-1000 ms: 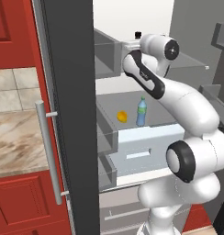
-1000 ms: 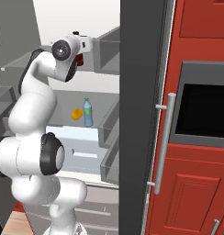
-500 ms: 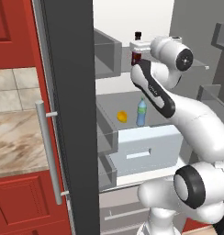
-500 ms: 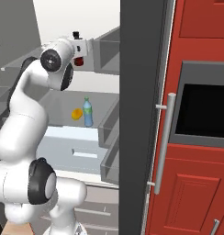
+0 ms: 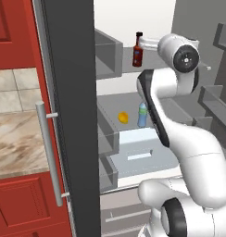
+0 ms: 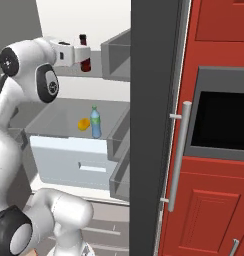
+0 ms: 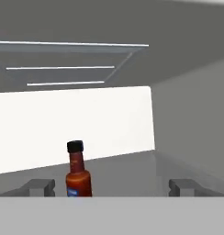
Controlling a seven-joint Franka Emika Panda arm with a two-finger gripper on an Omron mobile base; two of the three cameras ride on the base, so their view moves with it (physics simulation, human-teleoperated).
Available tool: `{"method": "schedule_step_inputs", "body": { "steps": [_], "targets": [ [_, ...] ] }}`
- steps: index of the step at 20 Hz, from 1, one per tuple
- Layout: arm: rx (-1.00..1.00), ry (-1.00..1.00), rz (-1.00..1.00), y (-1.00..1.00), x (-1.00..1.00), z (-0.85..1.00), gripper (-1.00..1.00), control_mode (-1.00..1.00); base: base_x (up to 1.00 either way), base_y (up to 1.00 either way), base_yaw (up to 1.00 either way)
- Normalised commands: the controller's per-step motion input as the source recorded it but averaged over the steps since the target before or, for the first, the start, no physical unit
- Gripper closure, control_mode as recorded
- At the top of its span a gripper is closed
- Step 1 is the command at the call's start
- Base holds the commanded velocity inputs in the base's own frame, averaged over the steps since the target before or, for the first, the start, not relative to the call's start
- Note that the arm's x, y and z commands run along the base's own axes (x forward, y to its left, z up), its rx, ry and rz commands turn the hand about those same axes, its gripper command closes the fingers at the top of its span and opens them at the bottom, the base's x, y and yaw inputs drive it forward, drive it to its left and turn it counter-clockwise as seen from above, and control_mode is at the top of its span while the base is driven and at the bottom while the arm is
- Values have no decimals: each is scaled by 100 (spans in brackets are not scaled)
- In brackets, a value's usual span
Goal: Place the condiment bottle and mustard from the counter to the top shelf of the fridge. If the existing items in the fridge are on the top shelf, move them to other shelves.
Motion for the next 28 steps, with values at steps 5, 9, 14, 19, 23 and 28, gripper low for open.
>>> {"method": "schedule_step_inputs", "body": {
  "steps": [5, 9, 14, 19, 23, 28],
  "targets": [
    [21, 43, -11, 0, -100, -1, -100, -100, 0, 0, 0],
    [25, 50, 0, -32, -100, -76, -100, -100, 0, 0, 0],
    [25, 39, 1, -50, -100, -100, -100, -100, 0, 0, 0],
    [-2, -1, 6, -1, -76, -67, -100, -100, 0, 0, 0],
    [-1, -4, 2, 0, -8, -6, -100, -100, 0, 0, 0],
    [0, 0, 1, 7, -44, 0, -100, -100, 0, 0, 0]
  ]
}}
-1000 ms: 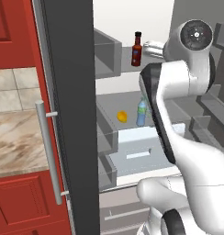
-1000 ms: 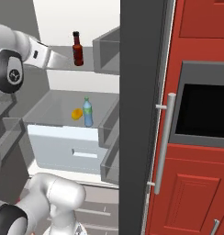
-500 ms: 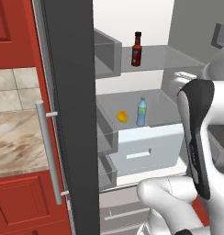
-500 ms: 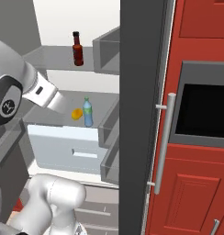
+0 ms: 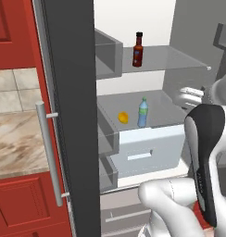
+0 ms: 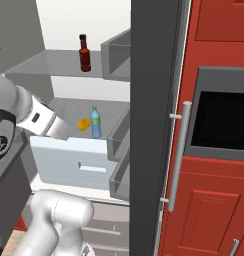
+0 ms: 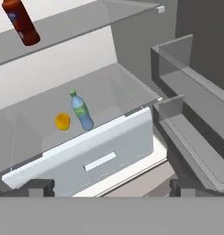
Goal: Place the condiment bottle and mustard from the counter to the top shelf of the fridge. If the existing items in the fridge are on the top shelf, move them to other shelves.
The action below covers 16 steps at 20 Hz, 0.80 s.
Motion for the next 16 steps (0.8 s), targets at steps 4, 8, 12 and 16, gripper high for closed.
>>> {"method": "schedule_step_inputs", "body": {
  "steps": [4, 8, 12, 16],
  "targets": [
    [0, 0, 0, 0, 0, 0, -100, 100, -100, 25, 3],
    [0, 0, 0, 0, 0, 0, -100, 100, -100, 35, 6],
    [0, 0, 0, 0, 0, 0, -100, 100, -100, 80, 19],
    [0, 0, 0, 0, 0, 0, -100, 100, -34, 100, 36]
  ]
}}
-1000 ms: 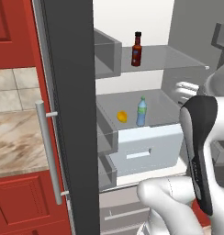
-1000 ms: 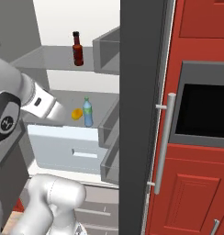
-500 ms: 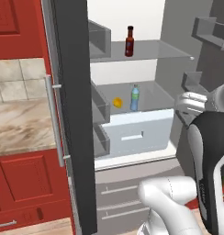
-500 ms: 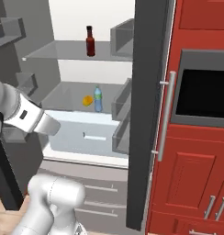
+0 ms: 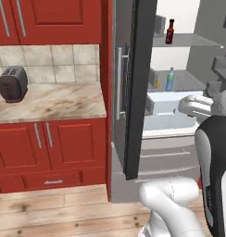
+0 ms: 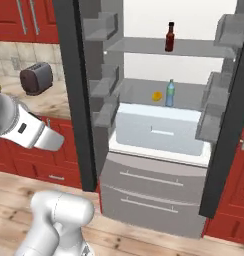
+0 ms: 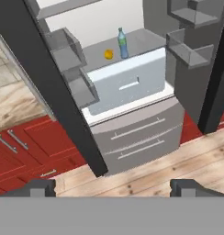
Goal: Place the condiment bottle and mustard from the counter to the top shelf of the fridge. If the existing items in the fridge are on the top shelf, move them to other shelves.
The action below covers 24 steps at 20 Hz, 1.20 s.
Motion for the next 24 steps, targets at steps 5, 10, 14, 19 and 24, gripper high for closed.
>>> {"method": "schedule_step_inputs", "body": {
  "steps": [5, 10, 14, 19, 24],
  "targets": [
    [0, 0, 0, 0, 0, 0, -100, 100, 26, 100, 38],
    [0, 0, 0, 0, 0, 0, -100, 100, 74, 100, 25],
    [0, 0, 0, 0, 0, 0, -100, 100, 100, 100, 9],
    [0, 0, 0, 0, 0, 0, -100, 100, 100, 100, 1],
    [0, 0, 0, 0, 0, 0, -100, 100, 100, 100, 0]
  ]
}}
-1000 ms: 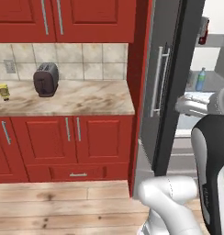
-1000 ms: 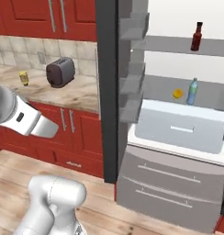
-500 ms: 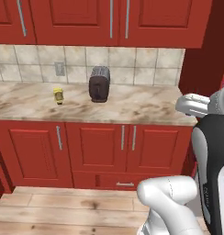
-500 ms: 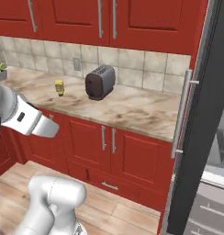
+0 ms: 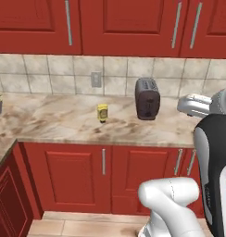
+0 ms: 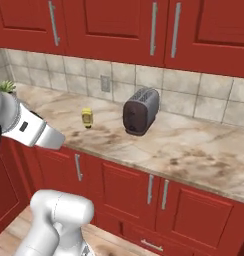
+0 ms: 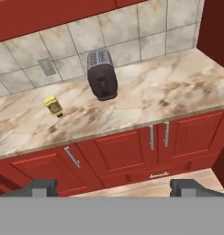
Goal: Place the condiment bottle and mustard from the counter to the top shelf of the fridge. If the existing items in the fridge are on the top shelf, move them to other shelves.
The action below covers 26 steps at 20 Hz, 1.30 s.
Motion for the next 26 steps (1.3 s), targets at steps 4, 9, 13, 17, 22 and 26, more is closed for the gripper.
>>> {"method": "schedule_step_inputs", "body": {
  "steps": [4, 9, 13, 17, 22, 26],
  "targets": [
    [0, 0, 0, 0, 0, 0, -100, 100, 91, 100, -1],
    [0, 0, 0, 0, 0, 0, -100, 100, 41, 52, -2],
    [0, 0, 0, 0, 0, 0, -100, 100, 8, 7, -2],
    [0, 0, 0, 0, 0, 0, -100, 100, 25, 0, 0],
    [0, 0, 0, 0, 0, 0, -100, 100, 17, 0, 0],
    [0, 6, 0, -15, 34, -25, -100, -100, 0, 0, 0]
  ]
}}
